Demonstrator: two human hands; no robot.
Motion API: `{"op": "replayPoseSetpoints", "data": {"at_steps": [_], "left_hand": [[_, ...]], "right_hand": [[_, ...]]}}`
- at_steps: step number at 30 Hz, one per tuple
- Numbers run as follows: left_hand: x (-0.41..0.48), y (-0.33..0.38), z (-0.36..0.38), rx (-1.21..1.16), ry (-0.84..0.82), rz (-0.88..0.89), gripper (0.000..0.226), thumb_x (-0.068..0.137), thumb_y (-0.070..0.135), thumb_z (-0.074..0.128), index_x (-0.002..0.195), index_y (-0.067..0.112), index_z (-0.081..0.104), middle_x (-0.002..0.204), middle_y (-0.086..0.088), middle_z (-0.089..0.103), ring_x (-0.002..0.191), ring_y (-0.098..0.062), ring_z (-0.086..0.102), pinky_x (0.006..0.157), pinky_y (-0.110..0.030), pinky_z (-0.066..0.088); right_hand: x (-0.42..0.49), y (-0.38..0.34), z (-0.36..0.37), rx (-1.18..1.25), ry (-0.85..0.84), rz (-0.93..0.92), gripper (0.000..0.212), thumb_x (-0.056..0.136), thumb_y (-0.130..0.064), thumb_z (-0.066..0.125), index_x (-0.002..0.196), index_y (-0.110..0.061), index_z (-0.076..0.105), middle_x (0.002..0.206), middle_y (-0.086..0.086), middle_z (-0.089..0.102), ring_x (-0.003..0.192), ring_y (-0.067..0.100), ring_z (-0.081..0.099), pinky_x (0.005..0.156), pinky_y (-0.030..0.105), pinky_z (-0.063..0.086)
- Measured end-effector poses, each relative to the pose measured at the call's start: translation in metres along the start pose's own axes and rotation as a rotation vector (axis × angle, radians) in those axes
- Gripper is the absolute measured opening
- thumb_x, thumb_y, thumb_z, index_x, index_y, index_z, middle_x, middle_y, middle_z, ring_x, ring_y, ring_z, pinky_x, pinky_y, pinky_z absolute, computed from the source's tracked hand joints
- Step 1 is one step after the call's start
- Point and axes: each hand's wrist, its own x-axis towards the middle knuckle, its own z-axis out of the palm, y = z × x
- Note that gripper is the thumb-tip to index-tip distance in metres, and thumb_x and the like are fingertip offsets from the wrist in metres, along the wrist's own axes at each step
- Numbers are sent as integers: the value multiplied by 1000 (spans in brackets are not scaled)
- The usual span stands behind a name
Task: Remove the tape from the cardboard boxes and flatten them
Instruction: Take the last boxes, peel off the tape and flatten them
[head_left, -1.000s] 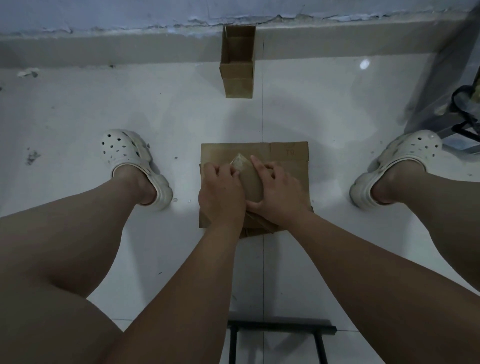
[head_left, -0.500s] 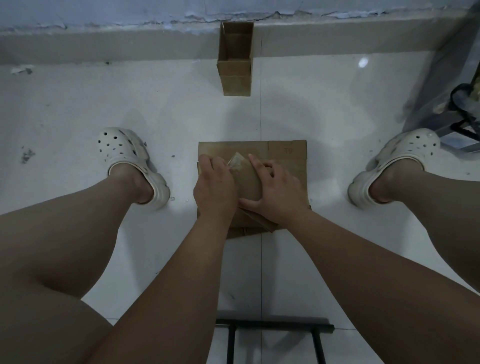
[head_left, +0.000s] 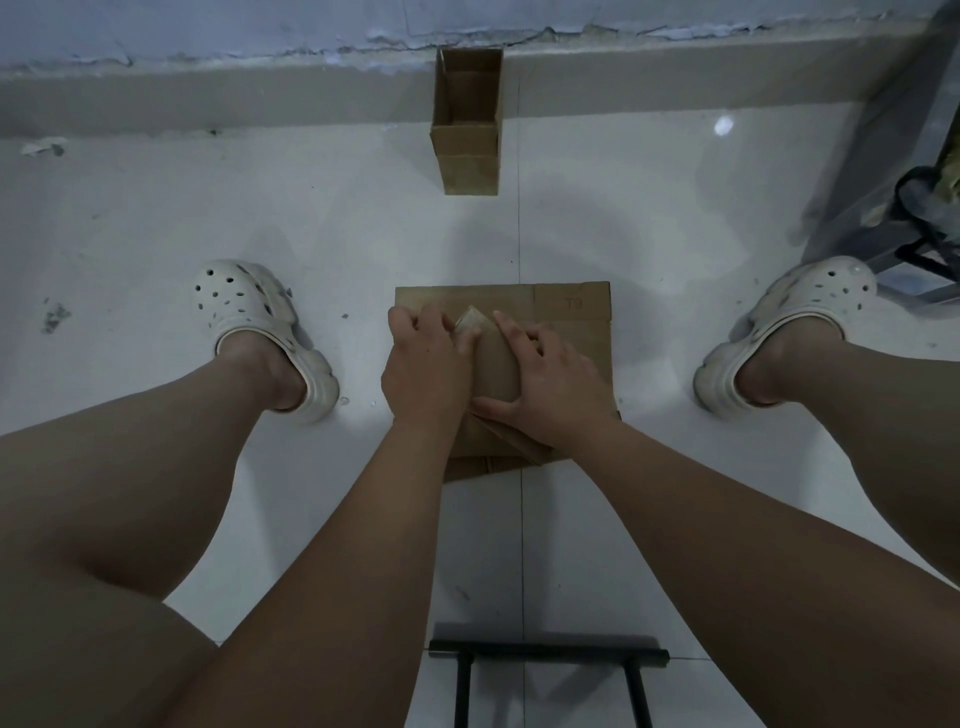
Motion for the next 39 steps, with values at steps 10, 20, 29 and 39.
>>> {"op": "replayPoseSetpoints", "data": {"at_steps": [10,20,29,39], "left_hand": [[-3,7,6,204,123,174,7,91,10,53,91,4,56,99,-15,51,52,-18,35,46,-24,21],[20,5,-5,-332,-247,-49,29,98,19,42,70,21,46,80,4,49,69,-11,42,59,-25,28],[24,9,-23,-817,-484,-399,29,99,16,43,74,14,57,74,-3,59,69,-16,56,53,-22,46],[14,6,-1,-419,-160,-38,27,89,40,57,90,16,44,98,1,36,78,-11,44,62,-14,31]], "right_hand": [[3,3,7,-18,34,-5,100,71,-85,44,152,-40,8,134,6,48,117,26,50,90,40,43],[1,6,2,-29,33,2,102,68,-88,42,152,-40,8,127,6,51,111,24,52,88,40,44],[2,13,0,-13,3,-12,104,66,-88,48,151,-44,7,130,2,50,113,22,51,85,38,45],[7,9,3,35,-33,57,100,68,-85,53,149,-42,14,134,4,45,121,26,47,77,35,31]]}}
